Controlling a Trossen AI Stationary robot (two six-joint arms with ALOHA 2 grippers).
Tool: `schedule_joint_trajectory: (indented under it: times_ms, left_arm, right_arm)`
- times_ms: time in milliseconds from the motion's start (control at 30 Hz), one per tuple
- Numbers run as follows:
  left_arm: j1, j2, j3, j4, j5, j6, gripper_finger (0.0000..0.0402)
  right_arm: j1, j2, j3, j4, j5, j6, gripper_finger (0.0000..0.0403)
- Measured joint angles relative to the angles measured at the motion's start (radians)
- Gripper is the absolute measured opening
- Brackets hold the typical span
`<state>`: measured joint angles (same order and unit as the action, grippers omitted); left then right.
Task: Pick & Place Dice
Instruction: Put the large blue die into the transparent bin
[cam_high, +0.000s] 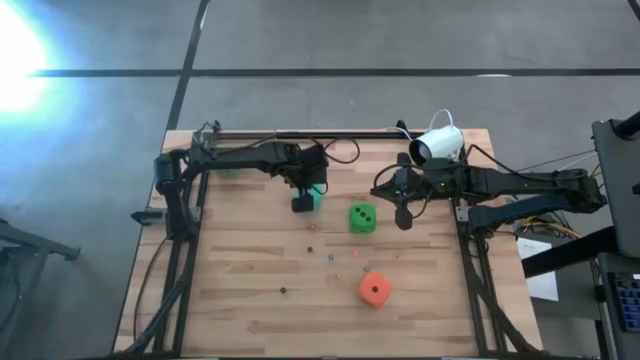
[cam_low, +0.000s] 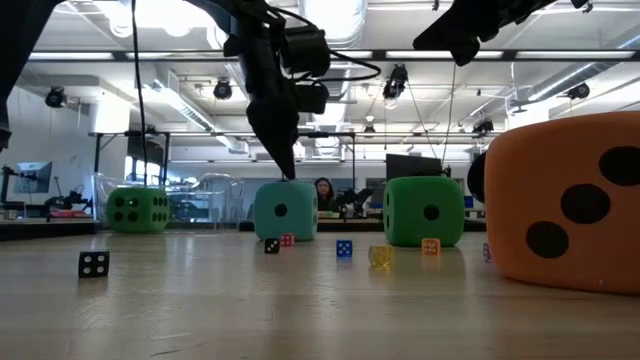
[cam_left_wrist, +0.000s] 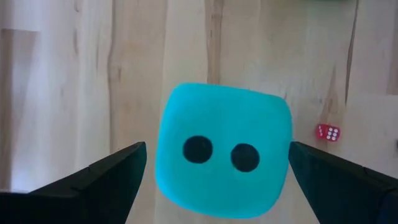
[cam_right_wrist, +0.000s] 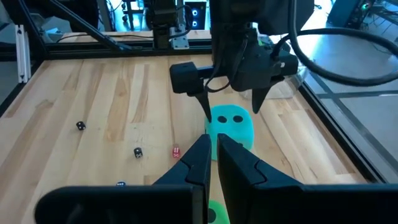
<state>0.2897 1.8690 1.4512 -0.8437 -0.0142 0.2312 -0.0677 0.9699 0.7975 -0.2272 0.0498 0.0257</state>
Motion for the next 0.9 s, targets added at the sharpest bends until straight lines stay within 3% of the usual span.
schedule_joint_trajectory:
  times_ms: [900]
  left_arm:
    - [-0.005,-0.001,-0.064,0.061,0.006,-0.031,0.0394]
  right_arm:
    - [0.0,0.0,0.0,0.002,0.0,-0.01,0.0027]
